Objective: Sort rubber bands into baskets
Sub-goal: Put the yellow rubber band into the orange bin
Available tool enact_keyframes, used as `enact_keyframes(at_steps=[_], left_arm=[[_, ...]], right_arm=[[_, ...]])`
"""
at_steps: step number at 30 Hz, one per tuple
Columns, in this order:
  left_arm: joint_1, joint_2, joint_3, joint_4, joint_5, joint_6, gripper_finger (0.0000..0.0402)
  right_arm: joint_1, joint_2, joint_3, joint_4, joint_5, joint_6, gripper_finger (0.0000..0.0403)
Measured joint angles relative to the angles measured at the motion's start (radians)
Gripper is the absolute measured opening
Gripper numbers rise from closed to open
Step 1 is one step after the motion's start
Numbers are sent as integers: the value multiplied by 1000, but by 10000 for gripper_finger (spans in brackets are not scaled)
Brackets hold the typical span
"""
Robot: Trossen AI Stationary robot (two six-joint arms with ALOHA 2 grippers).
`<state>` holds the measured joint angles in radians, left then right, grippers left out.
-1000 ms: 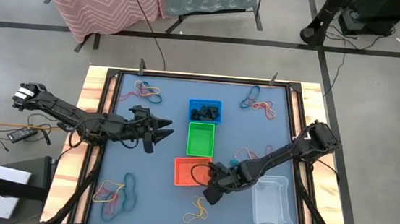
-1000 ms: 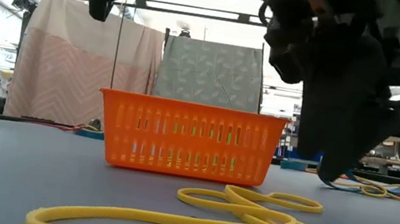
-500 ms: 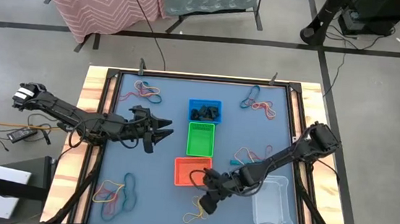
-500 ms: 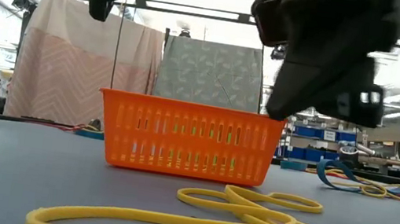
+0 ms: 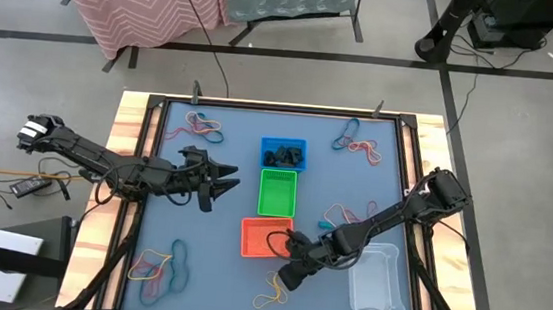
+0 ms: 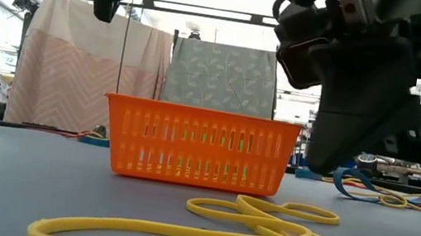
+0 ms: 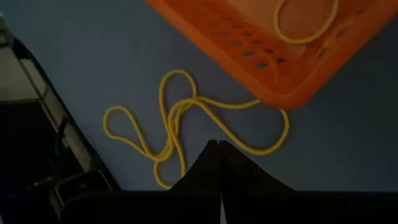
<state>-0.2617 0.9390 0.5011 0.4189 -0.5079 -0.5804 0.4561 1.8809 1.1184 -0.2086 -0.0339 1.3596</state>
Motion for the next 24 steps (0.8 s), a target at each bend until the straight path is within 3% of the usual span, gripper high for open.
enact_keyframes(at_steps=[7,12,15,20,24], left_arm=[[0,0,0,0,0,0,241],[0,0,0,0,0,0,241],[0,0,1,-1,0,-4,241],[0,0,2,-9,0,-7,241],[0,2,2,-13,0,-7,241]], right_arm=[[-12,1,0,-9,5,12,2],[-16,76,7,33,-67,78,2],[0,119,30,96,-56,101,2],[10,132,68,43,26,122,2],[9,102,82,-125,47,101,2]])
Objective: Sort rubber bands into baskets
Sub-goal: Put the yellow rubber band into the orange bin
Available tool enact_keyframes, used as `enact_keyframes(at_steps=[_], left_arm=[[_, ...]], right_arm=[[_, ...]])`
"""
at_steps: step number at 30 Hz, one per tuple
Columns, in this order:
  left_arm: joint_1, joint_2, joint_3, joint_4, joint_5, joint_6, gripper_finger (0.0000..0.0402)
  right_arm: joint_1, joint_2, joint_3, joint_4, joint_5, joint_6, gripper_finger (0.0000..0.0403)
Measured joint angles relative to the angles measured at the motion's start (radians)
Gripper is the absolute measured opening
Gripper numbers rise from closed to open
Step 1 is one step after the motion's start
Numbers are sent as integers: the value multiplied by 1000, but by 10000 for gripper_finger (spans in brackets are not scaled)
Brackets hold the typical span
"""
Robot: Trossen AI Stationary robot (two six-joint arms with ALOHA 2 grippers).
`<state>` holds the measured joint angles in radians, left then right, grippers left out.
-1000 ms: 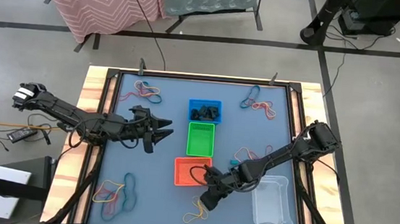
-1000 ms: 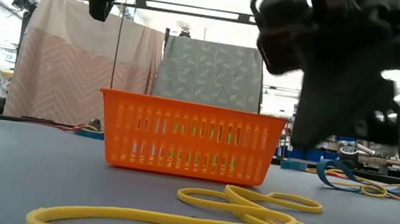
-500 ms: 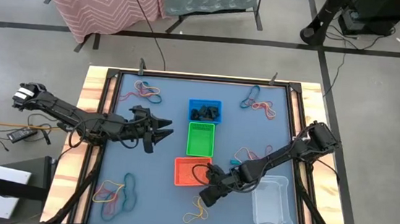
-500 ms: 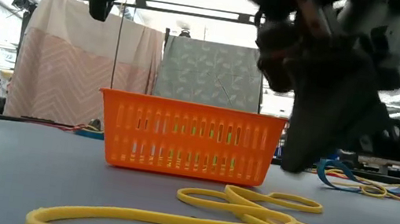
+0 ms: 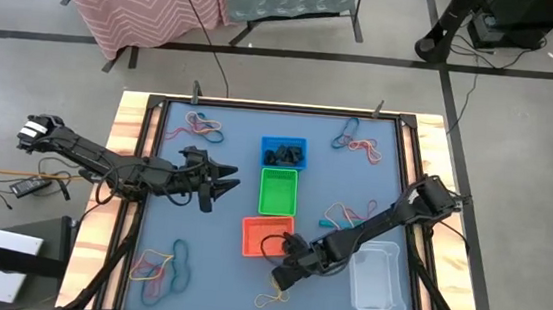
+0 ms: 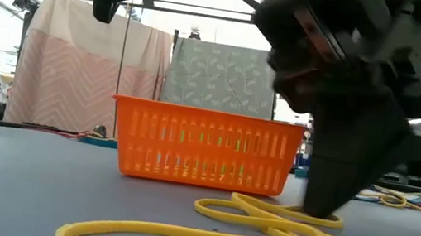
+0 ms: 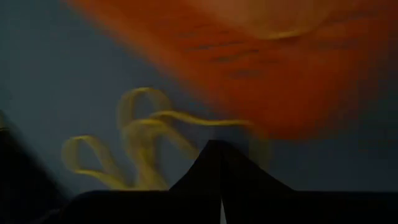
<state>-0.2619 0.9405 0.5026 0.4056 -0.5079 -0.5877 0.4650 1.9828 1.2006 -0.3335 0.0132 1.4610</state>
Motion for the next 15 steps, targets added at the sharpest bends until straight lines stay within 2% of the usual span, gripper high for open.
enact_keyframes(at_steps=[5,10,15], left_arm=[[0,0,0,-6,0,0,241],[0,0,0,-20,0,0,241],[0,0,0,-32,0,0,241]], right_arm=[[-1,-67,-6,-247,55,-5,2],[-11,-124,-5,-420,76,-39,2],[-21,-139,-6,-483,101,-55,2]])
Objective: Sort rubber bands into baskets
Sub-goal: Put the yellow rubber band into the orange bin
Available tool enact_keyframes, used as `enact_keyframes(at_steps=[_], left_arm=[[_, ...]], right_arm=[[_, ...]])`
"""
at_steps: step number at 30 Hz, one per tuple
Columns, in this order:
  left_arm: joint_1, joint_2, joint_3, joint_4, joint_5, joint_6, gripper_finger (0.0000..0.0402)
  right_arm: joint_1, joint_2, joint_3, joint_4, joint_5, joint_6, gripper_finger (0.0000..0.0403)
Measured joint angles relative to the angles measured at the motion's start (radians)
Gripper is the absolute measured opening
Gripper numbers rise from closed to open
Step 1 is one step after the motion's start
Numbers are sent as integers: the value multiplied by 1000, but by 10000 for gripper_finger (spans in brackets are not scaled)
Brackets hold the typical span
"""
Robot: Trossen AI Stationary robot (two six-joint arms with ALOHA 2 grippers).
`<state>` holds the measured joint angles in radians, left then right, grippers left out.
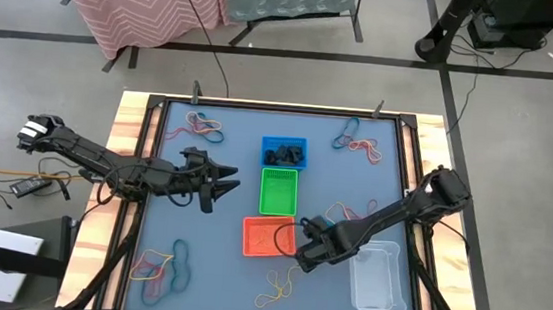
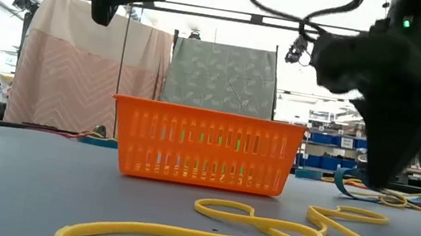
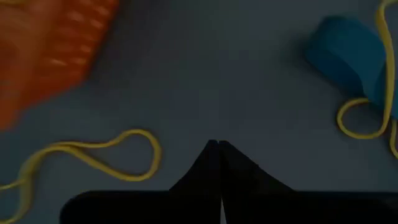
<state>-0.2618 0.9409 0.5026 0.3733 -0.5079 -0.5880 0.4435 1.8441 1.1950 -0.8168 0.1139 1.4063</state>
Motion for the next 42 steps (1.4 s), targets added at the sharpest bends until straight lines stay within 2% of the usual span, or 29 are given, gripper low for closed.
enact_keyframes(at_steps=[3,8,14,20,26,34,42], left_arm=[[0,0,0,-2,0,0,241],[0,0,0,-2,0,-1,241],[0,0,-1,-2,0,-1,241],[0,0,-1,-3,0,-5,241],[0,0,-2,-7,0,-19,241],[0,1,-2,-7,0,-19,241],[0,1,-2,-10,0,-19,241]], right_arm=[[-1,-45,0,46,2,-27,10],[23,-89,4,146,-31,-74,50],[34,4,2,140,-88,-74,128],[24,66,2,194,-74,-65,196],[14,67,4,125,-18,-25,196],[10,83,3,122,-43,-55,171],[31,96,3,143,-37,-88,168]])
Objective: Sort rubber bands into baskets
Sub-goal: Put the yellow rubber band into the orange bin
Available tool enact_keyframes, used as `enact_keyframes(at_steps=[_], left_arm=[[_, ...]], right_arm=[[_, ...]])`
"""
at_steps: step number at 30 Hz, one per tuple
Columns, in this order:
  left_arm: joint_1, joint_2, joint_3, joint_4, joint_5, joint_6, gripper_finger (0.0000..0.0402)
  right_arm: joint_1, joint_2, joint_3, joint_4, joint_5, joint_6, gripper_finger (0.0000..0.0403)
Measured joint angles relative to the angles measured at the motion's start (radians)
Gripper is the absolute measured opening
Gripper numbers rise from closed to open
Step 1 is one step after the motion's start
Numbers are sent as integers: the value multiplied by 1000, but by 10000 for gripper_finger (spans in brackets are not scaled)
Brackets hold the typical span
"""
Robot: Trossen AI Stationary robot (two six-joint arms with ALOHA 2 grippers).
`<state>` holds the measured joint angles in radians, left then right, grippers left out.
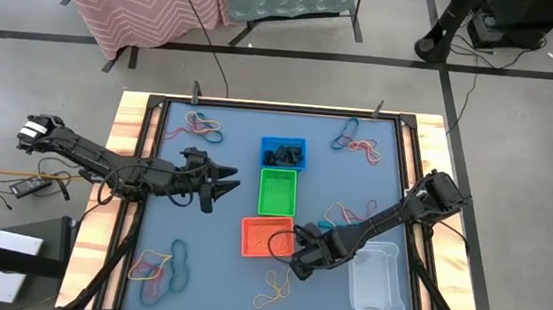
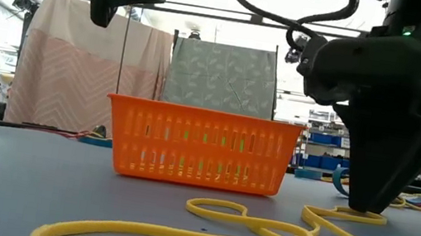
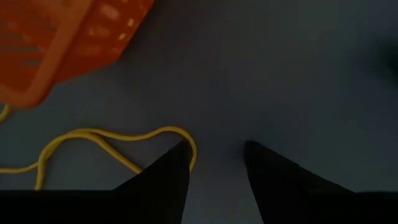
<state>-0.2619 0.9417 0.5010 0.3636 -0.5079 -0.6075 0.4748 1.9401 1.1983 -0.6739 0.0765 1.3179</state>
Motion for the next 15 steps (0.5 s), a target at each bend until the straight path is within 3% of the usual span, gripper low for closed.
enact_keyframes(at_steps=[6,15], left_arm=[[0,0,0,-1,0,0,241],[0,0,0,-2,0,0,241]], right_arm=[[29,7,43,-40,62,-48,168],[35,28,75,-60,68,-117,167]])
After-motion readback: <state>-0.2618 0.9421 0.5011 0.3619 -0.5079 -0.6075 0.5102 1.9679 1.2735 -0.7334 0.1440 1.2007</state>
